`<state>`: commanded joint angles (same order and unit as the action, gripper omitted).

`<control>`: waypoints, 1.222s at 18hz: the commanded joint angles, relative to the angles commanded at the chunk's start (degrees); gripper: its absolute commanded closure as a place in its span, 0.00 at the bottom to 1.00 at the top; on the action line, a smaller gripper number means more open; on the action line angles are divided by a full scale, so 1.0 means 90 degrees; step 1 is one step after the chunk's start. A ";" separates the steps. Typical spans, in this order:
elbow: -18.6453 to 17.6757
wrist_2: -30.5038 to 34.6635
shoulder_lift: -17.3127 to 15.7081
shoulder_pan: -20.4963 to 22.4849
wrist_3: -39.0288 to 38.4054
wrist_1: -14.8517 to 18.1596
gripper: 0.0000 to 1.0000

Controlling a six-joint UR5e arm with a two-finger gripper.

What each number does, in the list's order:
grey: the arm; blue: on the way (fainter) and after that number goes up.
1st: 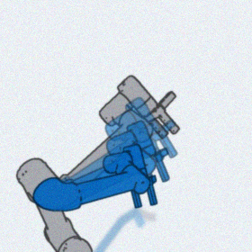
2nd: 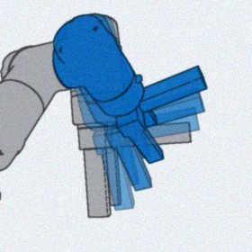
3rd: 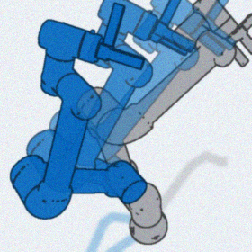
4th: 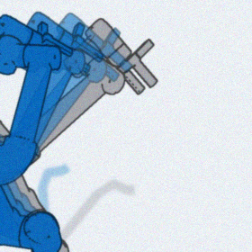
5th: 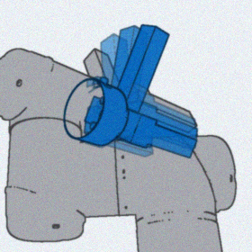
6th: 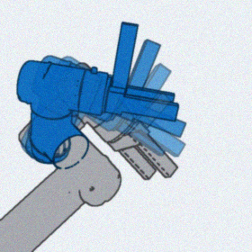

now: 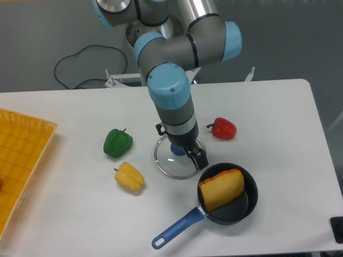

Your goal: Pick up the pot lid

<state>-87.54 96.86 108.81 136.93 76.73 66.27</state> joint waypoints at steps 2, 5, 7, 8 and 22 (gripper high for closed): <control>-0.0068 -0.0010 0.0019 -0.0029 0.0020 -0.0049 0.00; -0.0146 -0.0243 0.0019 -0.0058 -0.0039 -0.0068 0.00; -0.0584 -0.0313 -0.0029 -0.0078 -0.0097 -0.0156 0.00; -0.0808 -0.0284 -0.0145 -0.0107 -0.0185 -0.0253 0.00; -0.1777 0.0127 -0.0235 -0.0078 0.0137 -0.0498 0.00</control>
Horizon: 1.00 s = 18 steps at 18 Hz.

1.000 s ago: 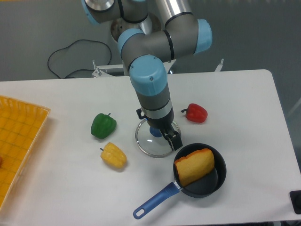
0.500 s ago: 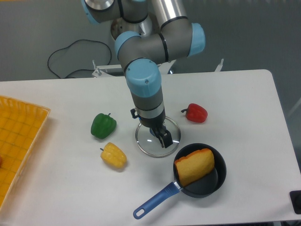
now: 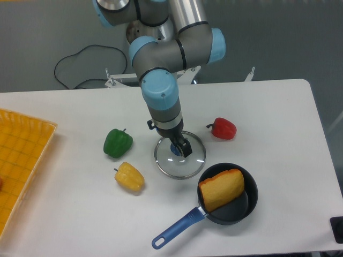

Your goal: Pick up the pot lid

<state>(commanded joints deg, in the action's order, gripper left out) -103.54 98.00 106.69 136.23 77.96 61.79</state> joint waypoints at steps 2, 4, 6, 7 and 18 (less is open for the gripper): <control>0.0058 0.0000 0.0078 0.0019 0.0029 -0.0224 0.00; 0.0001 -0.0010 0.0215 0.0039 0.0029 -0.0438 0.00; -0.0146 -0.0019 0.0284 0.0058 -0.0048 -0.0644 0.00; -0.0204 -0.0029 0.0284 0.0078 -0.0087 -0.0683 0.00; -0.0527 -0.0136 0.0284 0.0186 -0.0859 -0.1025 0.00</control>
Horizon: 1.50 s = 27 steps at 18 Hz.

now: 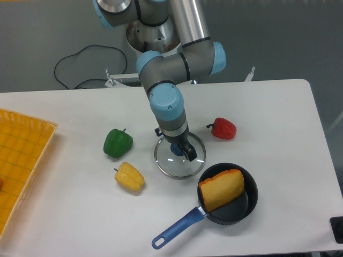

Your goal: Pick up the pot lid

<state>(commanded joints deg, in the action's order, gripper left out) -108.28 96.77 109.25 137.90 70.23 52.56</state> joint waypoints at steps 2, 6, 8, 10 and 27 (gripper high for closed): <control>-0.0058 -0.0030 0.0000 -0.0010 -0.0059 -0.0020 0.00; -0.0078 -0.0030 0.0019 -0.0010 -0.0225 -0.0020 0.00; -0.0069 -0.0030 0.0029 0.0000 -0.0225 -0.0010 0.00; -0.0069 -0.0030 0.0088 0.0000 -0.0216 -0.0010 0.00; 0.0204 -0.0020 0.0166 0.0000 -0.0245 0.0126 0.52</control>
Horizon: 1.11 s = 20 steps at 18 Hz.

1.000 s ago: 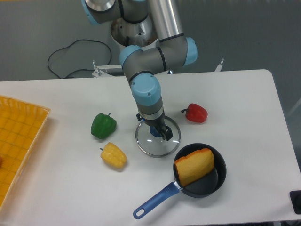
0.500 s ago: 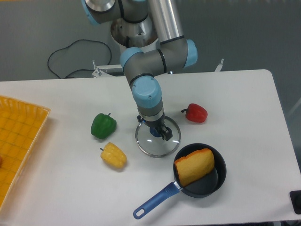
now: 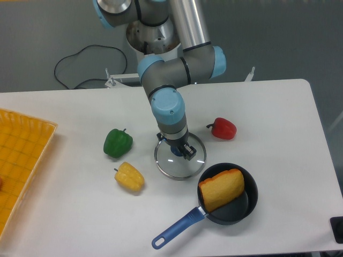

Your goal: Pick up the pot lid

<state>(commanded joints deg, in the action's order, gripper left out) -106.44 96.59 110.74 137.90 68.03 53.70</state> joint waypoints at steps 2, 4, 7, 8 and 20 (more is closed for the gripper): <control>0.0030 0.0000 0.0000 -0.0019 -0.0029 0.0136 0.66; 0.0040 0.0010 -0.0010 -0.0019 -0.0039 0.0156 0.68; 0.0244 0.0039 -0.0039 -0.0039 -0.0020 0.0487 0.71; 0.0399 0.0029 -0.0049 -0.0049 -0.0020 0.0691 0.71; 0.1718 -0.0351 -0.0527 -0.0088 0.0449 0.2040 0.71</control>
<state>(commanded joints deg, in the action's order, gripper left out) -90.98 93.43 106.00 137.11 72.07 72.06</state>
